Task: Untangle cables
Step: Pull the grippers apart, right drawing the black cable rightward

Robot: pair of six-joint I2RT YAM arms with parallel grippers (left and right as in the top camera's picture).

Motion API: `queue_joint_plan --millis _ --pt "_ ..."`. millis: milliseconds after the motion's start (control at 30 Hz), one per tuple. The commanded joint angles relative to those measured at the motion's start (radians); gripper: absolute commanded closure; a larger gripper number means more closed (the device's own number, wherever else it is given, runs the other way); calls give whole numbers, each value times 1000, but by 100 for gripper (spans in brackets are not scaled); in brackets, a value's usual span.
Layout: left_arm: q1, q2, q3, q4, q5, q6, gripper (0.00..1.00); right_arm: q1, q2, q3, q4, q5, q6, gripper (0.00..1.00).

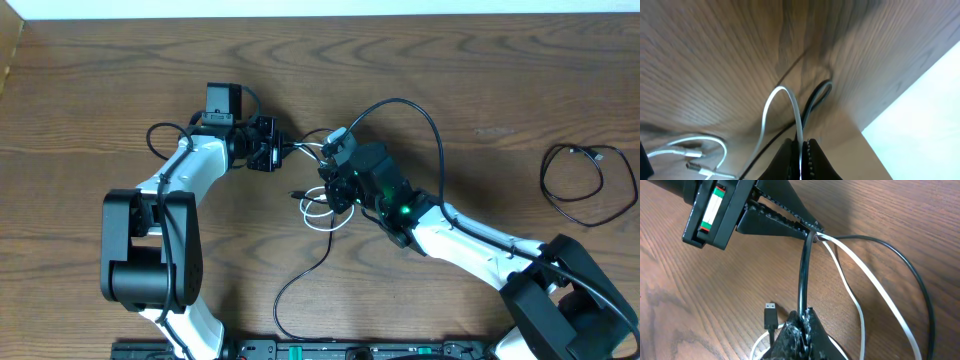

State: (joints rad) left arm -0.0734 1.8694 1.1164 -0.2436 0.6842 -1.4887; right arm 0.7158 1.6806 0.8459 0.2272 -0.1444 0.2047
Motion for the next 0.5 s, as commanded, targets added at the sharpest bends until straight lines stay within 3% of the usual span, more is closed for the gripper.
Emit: queue_joint_plan --millis 0,467 --pt "3 5 -8 -21 -97 9 92 4 8 -5 -14 13 10 99" --pt "3 5 -8 -198 -414 10 92 4 9 -5 -151 336 17 99"
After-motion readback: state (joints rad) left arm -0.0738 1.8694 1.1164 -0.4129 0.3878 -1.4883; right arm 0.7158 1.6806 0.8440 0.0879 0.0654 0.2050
